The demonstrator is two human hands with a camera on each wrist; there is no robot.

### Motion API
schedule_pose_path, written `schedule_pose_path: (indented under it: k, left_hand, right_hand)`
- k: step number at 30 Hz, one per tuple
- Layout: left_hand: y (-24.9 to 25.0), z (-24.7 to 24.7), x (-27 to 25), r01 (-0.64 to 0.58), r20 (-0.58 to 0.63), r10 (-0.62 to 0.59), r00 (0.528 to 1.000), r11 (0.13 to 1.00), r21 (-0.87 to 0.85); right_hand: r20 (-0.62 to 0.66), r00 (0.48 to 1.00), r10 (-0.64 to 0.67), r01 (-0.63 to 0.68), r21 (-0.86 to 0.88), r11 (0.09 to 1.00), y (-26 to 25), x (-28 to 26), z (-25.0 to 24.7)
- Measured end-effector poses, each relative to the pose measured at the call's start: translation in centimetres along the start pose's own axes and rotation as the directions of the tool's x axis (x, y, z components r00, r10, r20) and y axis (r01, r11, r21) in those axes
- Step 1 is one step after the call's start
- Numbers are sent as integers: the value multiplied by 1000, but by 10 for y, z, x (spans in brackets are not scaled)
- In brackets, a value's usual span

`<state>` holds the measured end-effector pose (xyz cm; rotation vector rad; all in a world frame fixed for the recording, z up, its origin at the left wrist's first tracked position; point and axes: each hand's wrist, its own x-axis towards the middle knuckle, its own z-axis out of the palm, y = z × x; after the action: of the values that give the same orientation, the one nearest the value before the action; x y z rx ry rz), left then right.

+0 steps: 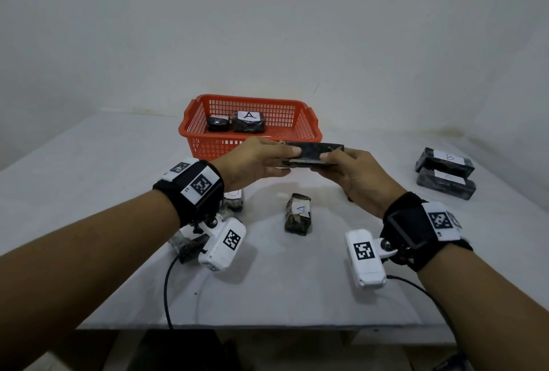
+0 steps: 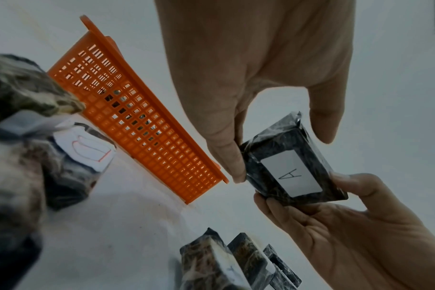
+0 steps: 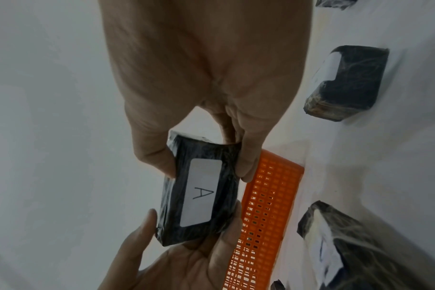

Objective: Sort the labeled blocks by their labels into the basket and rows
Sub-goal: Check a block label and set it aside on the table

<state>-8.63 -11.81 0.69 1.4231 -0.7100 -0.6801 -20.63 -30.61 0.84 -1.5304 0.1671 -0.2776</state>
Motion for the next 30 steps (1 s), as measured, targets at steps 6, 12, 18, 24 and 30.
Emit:
schedule_pose_path:
  k: [6,12,18,24,30]
  left_hand:
    - [-1,-3,2,-46,-69,50,996,998,53]
    - [-1,-1,-3,-20,23,20,1000,1000,-21]
    - [-2,0,-3,-83,-105,87,991,996,36]
    - [2,5,-10,-83,4,83,997,996,34]
    - [-6,12,-8,-57,-118,57,991,998,-1]
  right_hand:
    - [53,998,20,-24,75,997,-7,-3,2]
    - [17,1000,16,-16,13,1000,-5,-5,-3]
    - [57,993,103,-112,175,978,-11,-11,0]
    - [-12,989,145,-142,135,981,-7,-8,0]
    - [-25,995,92,-90,90,992,-4,-6,-1]
